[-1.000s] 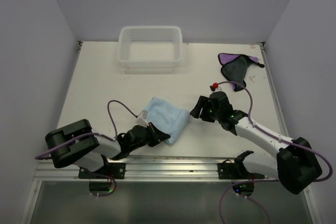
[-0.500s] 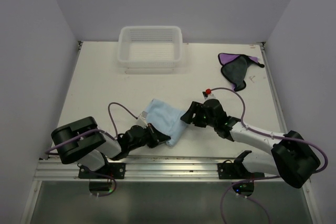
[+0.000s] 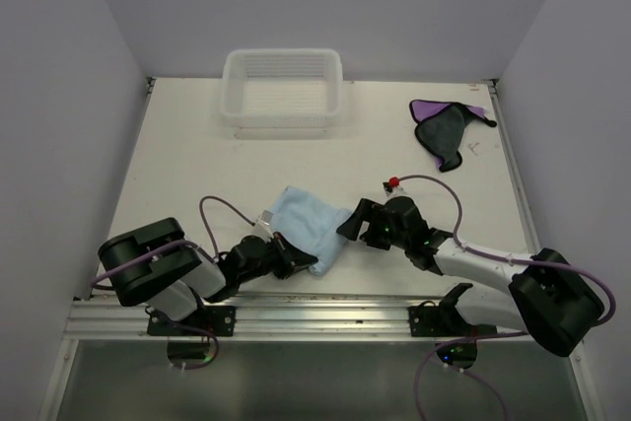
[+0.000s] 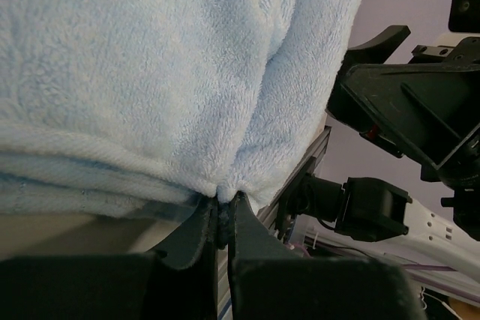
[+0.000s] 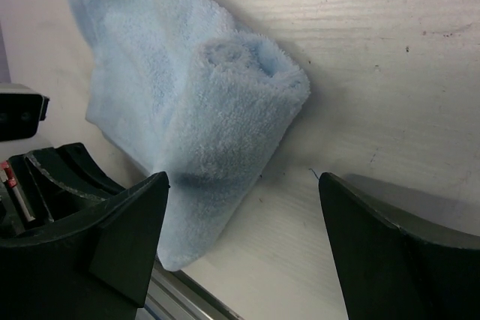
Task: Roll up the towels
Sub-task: Roll the towel
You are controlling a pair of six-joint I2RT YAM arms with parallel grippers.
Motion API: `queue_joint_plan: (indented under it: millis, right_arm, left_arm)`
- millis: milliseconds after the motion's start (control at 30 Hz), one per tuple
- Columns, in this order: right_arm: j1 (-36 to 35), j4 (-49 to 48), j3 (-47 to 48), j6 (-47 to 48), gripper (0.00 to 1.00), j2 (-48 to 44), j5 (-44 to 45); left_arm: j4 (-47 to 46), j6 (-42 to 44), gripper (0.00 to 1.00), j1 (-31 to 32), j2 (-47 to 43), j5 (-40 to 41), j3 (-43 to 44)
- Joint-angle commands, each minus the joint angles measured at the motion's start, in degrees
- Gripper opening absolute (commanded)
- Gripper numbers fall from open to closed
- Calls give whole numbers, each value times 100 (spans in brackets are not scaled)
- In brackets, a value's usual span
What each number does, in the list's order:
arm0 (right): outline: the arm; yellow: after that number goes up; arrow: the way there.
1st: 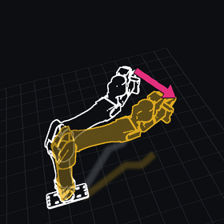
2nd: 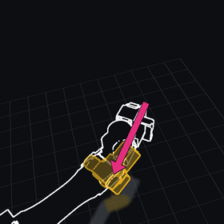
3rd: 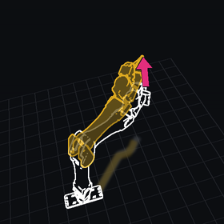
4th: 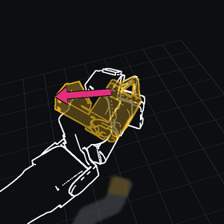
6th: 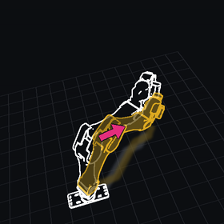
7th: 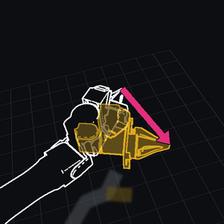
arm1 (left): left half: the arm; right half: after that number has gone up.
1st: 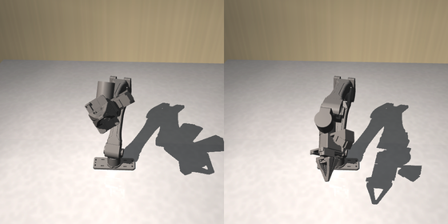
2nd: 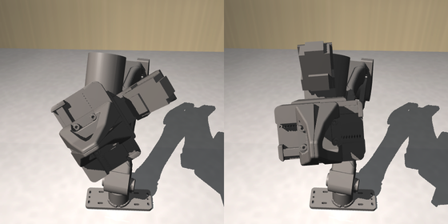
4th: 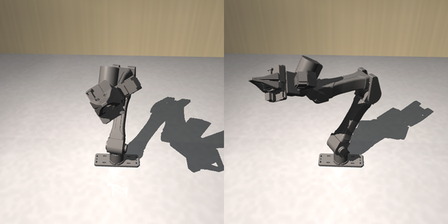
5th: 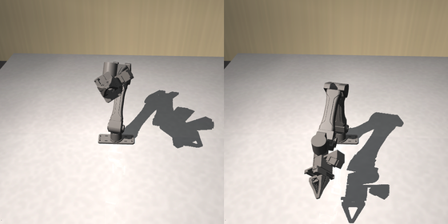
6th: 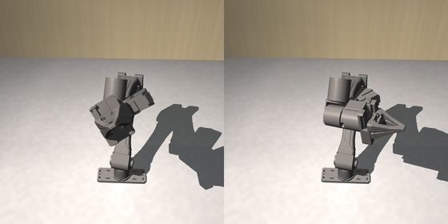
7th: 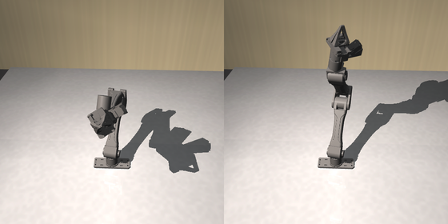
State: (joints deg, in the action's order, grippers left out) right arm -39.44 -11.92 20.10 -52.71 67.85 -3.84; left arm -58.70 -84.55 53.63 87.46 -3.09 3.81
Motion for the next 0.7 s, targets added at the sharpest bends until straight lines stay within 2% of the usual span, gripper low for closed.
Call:
queue_joint_plan:
  millis: [0,433,667]
  right_arm:
    - [-46,-530,-15,-134,86,-36,-3]
    - [-195,-785,38,-161,85,245,-109]
    - [-266,-1022,64,-214,82,527,-126]
  left_arm:
    - [-343,-219,0,-54,235,-148,-118]
    - [-599,-263,0,-72,465,-174,-118]
    - [-722,-263,0,-72,553,-236,-91]
